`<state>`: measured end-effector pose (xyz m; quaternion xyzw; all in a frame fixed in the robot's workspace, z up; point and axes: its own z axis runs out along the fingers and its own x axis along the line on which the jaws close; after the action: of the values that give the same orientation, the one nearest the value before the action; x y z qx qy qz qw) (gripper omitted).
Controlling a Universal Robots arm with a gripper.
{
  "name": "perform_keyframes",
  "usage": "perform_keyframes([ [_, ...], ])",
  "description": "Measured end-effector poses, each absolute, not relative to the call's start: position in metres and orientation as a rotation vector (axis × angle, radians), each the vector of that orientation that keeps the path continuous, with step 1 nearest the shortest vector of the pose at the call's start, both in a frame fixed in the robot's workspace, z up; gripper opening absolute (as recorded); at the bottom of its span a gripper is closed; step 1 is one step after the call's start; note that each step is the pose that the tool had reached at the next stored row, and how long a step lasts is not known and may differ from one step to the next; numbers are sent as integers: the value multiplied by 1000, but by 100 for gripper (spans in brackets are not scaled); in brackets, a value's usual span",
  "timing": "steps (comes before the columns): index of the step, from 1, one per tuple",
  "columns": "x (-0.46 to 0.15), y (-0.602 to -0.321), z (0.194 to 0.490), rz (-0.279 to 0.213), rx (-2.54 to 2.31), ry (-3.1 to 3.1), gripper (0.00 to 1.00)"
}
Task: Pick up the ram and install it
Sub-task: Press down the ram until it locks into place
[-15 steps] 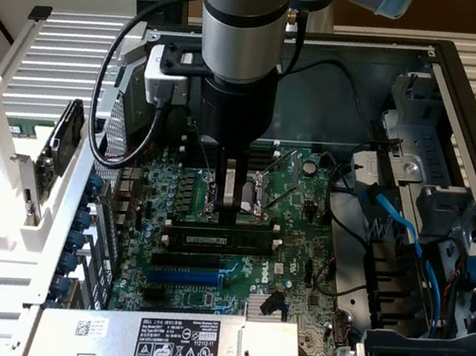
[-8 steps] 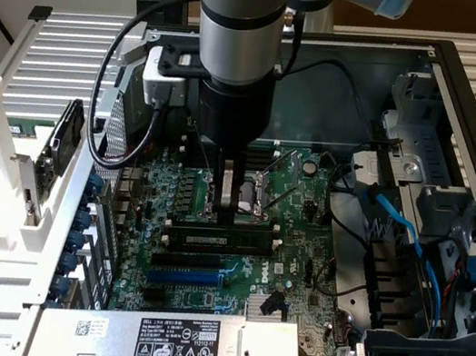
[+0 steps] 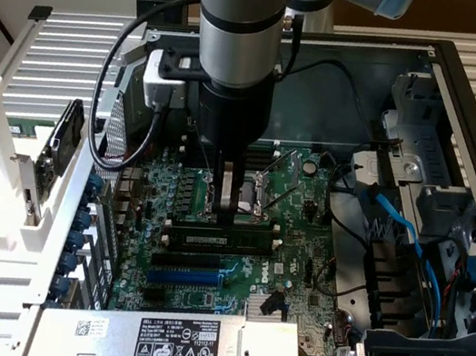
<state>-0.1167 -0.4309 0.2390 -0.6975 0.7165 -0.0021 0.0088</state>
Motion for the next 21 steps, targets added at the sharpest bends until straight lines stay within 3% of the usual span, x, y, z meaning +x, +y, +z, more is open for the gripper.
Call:
perform_keyframes([
  [21,-116,-431,232,-16,-2195,2254,10],
])
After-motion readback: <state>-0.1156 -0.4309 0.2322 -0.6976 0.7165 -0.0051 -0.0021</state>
